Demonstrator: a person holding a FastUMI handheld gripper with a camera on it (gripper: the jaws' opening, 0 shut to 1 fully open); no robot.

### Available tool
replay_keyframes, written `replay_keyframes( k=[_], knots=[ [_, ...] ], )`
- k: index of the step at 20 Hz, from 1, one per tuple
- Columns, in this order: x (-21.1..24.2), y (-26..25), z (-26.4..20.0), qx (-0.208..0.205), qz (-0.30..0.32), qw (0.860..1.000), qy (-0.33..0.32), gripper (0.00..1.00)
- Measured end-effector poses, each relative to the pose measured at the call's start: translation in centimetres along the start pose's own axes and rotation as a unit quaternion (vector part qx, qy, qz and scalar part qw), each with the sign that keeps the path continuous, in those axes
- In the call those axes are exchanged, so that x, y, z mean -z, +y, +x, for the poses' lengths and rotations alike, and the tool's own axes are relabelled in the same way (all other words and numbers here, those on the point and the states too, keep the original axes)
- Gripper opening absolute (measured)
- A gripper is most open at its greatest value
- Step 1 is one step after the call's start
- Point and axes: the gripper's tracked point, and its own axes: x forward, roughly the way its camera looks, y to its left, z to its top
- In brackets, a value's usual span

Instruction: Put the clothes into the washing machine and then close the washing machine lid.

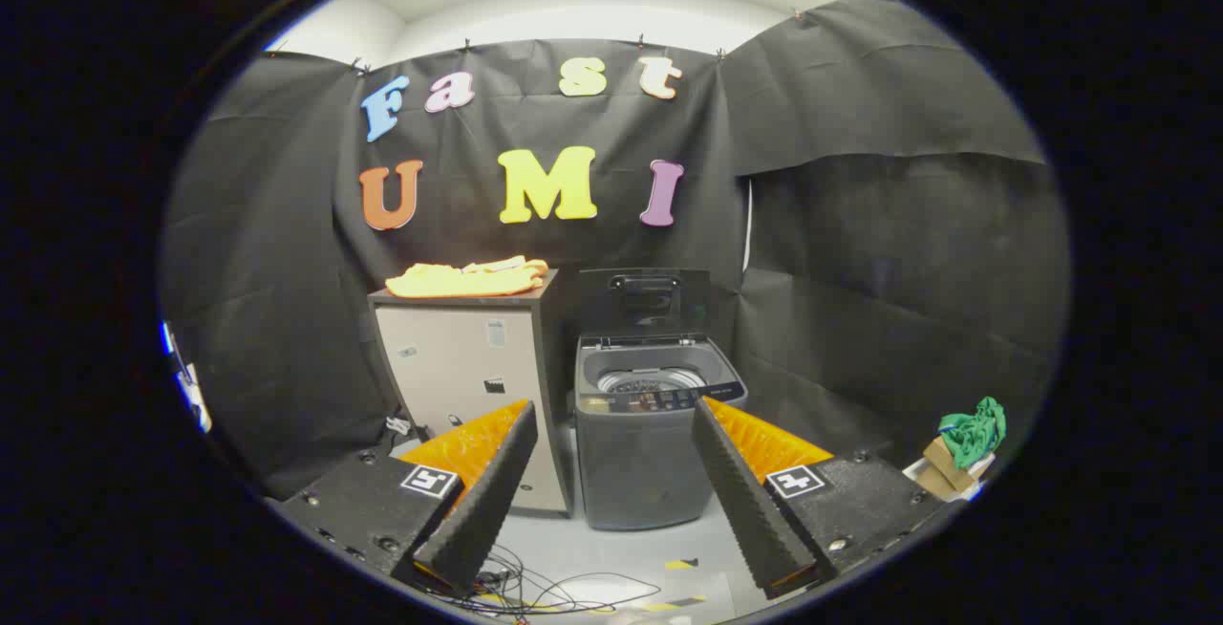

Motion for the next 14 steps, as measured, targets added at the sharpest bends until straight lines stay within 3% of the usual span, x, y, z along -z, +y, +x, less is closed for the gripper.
replay_keyframes(
  k=[14],
  knots=[
    [-0.13,-0.05,-0.20,0.003,-0.007,1.000,0.000,1.00]
  ],
)
